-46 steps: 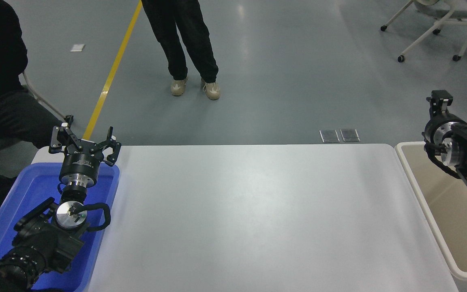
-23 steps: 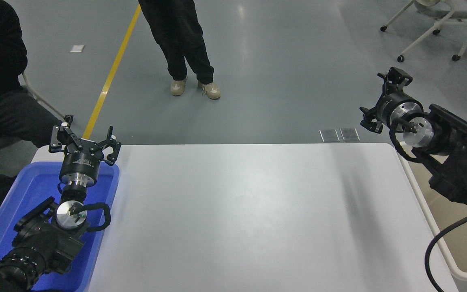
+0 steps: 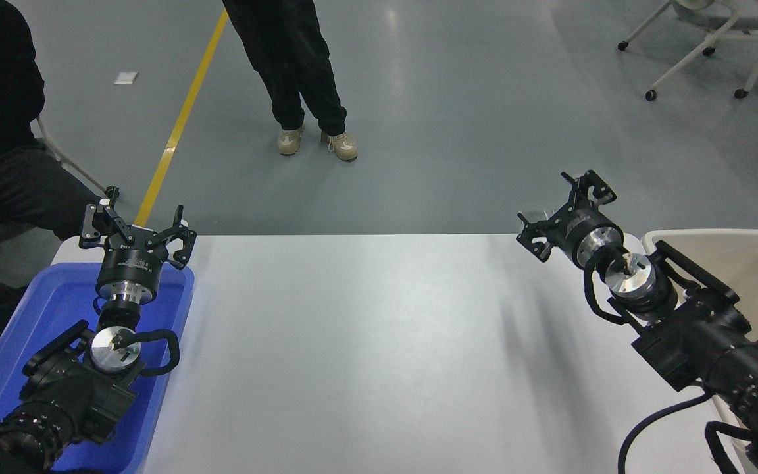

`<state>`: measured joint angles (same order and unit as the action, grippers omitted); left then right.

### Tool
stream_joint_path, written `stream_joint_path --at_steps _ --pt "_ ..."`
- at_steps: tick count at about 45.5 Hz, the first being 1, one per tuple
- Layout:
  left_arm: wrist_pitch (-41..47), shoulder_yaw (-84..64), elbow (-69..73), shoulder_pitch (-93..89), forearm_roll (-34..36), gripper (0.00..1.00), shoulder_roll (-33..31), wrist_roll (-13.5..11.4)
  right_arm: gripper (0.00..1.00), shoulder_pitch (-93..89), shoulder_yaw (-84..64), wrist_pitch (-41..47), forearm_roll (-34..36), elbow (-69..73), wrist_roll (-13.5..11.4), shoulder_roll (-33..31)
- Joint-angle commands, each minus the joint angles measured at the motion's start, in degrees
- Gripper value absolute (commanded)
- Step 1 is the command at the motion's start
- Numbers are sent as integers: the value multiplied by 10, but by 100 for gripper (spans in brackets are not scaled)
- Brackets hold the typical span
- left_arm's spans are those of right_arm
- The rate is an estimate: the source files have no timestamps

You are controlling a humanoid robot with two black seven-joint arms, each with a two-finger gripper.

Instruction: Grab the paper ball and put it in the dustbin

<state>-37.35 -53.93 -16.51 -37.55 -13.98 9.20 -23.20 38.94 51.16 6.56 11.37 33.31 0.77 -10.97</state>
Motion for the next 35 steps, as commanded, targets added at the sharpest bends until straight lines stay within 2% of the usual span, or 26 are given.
stream_joint_path --at_steps 1,17,35 --pt "1 1 0 0 0 99 -1 0 100 -32 9 71 26 -37 7 5" --pt "1 1 1 0 0 99 0 0 100 -53 10 139 30 -51 7 2" --pt "1 1 0 0 0 99 -1 0 100 -47 6 140 30 -51 7 0"
